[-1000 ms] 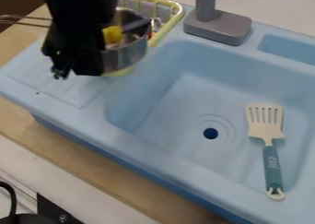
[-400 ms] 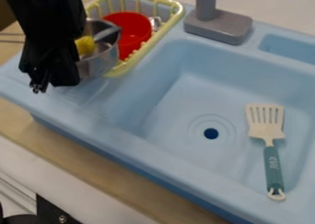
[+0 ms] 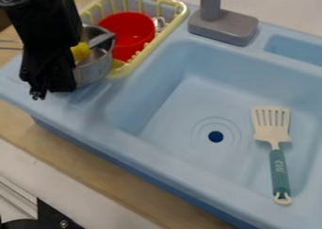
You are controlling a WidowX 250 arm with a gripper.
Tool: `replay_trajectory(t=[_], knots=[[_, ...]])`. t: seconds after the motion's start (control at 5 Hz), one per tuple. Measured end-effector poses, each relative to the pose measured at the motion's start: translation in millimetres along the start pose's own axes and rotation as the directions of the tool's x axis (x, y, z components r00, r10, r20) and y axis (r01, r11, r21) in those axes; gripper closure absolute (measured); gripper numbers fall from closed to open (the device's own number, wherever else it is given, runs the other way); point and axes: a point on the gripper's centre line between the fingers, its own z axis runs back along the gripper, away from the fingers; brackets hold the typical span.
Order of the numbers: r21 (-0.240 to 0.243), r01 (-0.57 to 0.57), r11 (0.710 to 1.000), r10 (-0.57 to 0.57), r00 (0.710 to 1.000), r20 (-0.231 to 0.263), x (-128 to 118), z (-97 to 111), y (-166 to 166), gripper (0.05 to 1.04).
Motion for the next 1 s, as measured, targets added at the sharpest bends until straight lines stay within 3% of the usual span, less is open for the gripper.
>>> replay_trajectory(t=[0.4, 0.6, 0.8, 1.0], knots=[[-0.036, -0.045, 0.998, 0.045, 0.999, -0.005, -2, -5, 2, 0.995], [-0.058, -0.063, 0.996, 0.064, 0.998, 0.028, 1, -3, -3, 0.842], [-0.024, -0.094, 0.995, 0.095, 0.994, 0.051, -2, 8, -5, 0.597], [-0.028, -0.11, 0.994, 0.111, 0.993, 0.036, -5, 10, -7, 0.304]])
